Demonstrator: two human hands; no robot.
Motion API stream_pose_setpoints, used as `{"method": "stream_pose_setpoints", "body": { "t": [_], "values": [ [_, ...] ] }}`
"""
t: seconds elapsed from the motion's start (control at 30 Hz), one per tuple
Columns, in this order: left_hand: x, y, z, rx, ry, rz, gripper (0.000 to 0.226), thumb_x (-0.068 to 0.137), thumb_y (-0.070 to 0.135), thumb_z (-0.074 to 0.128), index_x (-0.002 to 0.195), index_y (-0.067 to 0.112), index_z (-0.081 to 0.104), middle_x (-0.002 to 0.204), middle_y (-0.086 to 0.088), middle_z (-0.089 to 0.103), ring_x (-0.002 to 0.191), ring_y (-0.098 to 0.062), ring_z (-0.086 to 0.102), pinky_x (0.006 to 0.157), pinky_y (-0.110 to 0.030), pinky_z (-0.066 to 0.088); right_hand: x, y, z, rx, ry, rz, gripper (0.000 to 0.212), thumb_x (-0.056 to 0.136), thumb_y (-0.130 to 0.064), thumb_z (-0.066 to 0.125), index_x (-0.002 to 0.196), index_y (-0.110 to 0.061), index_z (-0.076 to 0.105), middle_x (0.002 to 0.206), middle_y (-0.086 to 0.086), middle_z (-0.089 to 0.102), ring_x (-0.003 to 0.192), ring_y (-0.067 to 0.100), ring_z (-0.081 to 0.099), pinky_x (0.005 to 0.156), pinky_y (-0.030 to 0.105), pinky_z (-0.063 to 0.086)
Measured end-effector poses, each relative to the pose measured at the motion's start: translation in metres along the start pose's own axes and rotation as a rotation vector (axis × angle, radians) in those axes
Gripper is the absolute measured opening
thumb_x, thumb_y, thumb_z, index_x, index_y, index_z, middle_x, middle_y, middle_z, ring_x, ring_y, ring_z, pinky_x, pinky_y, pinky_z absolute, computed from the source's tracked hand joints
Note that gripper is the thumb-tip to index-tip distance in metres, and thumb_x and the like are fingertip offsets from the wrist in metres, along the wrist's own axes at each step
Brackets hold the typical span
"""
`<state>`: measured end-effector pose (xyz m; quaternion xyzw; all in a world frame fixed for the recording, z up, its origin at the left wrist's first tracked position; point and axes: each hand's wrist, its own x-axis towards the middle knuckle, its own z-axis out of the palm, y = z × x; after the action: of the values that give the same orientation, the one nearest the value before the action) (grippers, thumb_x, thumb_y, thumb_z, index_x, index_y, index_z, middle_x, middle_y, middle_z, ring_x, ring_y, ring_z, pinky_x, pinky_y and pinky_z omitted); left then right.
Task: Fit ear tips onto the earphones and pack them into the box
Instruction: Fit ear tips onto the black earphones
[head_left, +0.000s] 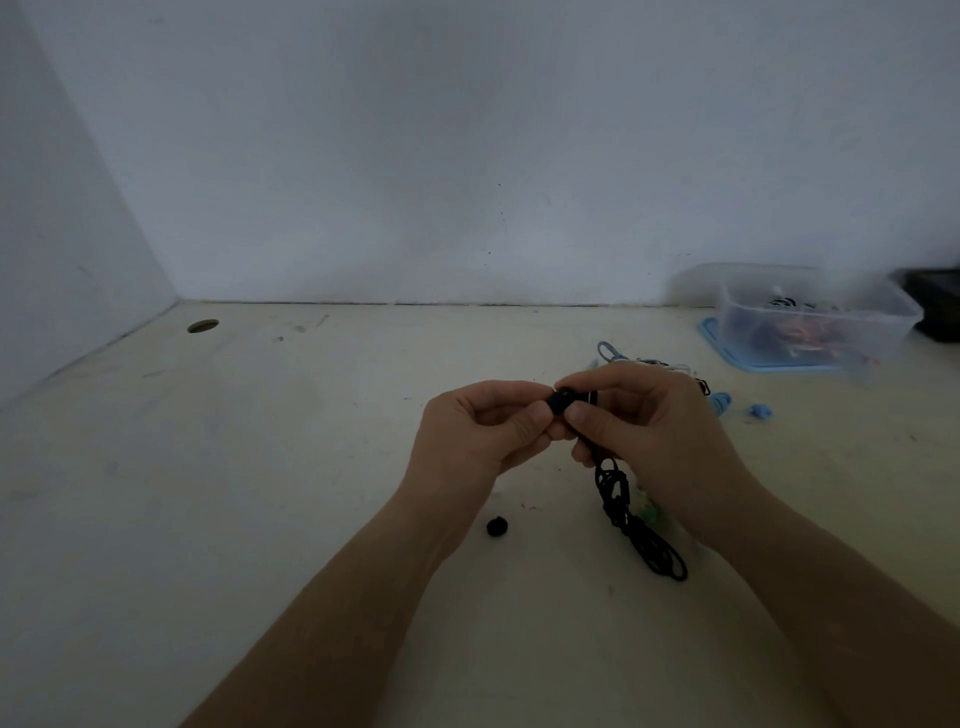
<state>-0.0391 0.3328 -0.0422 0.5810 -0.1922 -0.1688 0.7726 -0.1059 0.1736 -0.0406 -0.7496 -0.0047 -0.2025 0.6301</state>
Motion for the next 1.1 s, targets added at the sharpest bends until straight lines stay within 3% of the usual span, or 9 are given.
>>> {"method": "stream_pose_setpoints", "body": {
  "t": [0.17, 0.37, 0.67, 0.8, 0.9, 1.0, 1.1],
  "values": [
    [0.001, 0.001, -0.002, 0.004, -0.033, -0.001, 0.027, 0.073, 0.014, 0.072, 0.098, 0.005, 0.073, 0.086, -0.017, 0.075, 0.079, -0.021, 0.074, 0.070, -0.022, 0.056, 0.000, -0.002, -0.002, 0.135, -0.061, 0.095, 0.017, 0.090, -0.002, 0.066, 0.105, -0.005, 0.072, 0.081, 0.019, 0.074, 0.066, 0.024, 0.069, 0.065, 0.028, 0.057],
    [0.000, -0.001, -0.003, 0.237, 0.001, 0.077, 0.012, 0.086, 0.003, 0.071, 0.090, 0.014, 0.072, 0.085, -0.008, 0.076, 0.077, -0.017, 0.072, 0.067, -0.023, 0.056, 0.000, -0.003, -0.003, -0.055, -0.055, 0.025, 0.015, 0.090, -0.004, 0.067, 0.102, -0.012, 0.074, 0.076, 0.012, 0.074, 0.063, 0.025, 0.070, 0.064, 0.030, 0.059],
    [-0.002, 0.003, -0.001, 0.403, -0.057, 0.122, 0.017, 0.101, 0.017, 0.053, 0.110, 0.017, 0.067, 0.100, 0.001, 0.075, 0.091, -0.015, 0.071, 0.073, -0.029, 0.060, 0.000, -0.003, -0.002, 0.106, 0.010, 0.057, 0.031, 0.093, -0.002, 0.062, 0.120, -0.017, 0.068, 0.077, 0.014, 0.073, 0.063, 0.020, 0.067, 0.066, 0.025, 0.057],
    [-0.001, 0.003, 0.002, 0.657, -0.115, 0.172, 0.019, 0.101, 0.022, 0.051, 0.113, 0.027, 0.065, 0.097, 0.010, 0.075, 0.086, -0.001, 0.065, 0.068, -0.015, 0.049, 0.000, -0.005, -0.005, 0.220, 0.058, 0.084, 0.032, 0.093, -0.002, 0.061, 0.123, -0.014, 0.065, 0.079, 0.015, 0.074, 0.065, 0.019, 0.067, 0.067, 0.026, 0.056],
    [-0.002, 0.007, 0.008, 0.675, -0.157, 0.140, 0.022, 0.103, 0.020, 0.047, 0.116, 0.023, 0.065, 0.097, 0.009, 0.075, 0.081, 0.003, 0.062, 0.066, -0.008, 0.042, -0.001, -0.011, -0.008, 0.315, 0.099, 0.105, 0.023, 0.094, -0.001, 0.059, 0.112, -0.009, 0.070, 0.081, 0.016, 0.073, 0.067, 0.020, 0.067, 0.067, 0.026, 0.056],
    [-0.003, 0.010, 0.017, 0.684, -0.209, 0.116, 0.021, 0.098, 0.031, 0.058, 0.117, 0.026, 0.064, 0.100, 0.010, 0.074, 0.085, 0.003, 0.065, 0.070, -0.012, 0.048, 0.002, -0.021, -0.011, 0.418, 0.141, 0.141, 0.018, 0.094, -0.001, 0.058, 0.106, -0.006, 0.071, 0.081, 0.017, 0.072, 0.069, 0.022, 0.068, 0.064, 0.027, 0.057],
    [-0.002, 0.010, 0.025, 0.825, -0.269, 0.072, 0.041, 0.082, 0.043, 0.075, 0.118, 0.036, 0.058, 0.104, 0.016, 0.071, 0.089, 0.000, 0.066, 0.073, -0.016, 0.052, 0.006, -0.030, -0.012, 0.453, 0.179, 0.162, 0.016, 0.094, -0.003, 0.060, 0.104, -0.006, 0.072, 0.080, 0.016, 0.071, 0.071, 0.023, 0.067, 0.068, 0.031, 0.057]
  ]
}}
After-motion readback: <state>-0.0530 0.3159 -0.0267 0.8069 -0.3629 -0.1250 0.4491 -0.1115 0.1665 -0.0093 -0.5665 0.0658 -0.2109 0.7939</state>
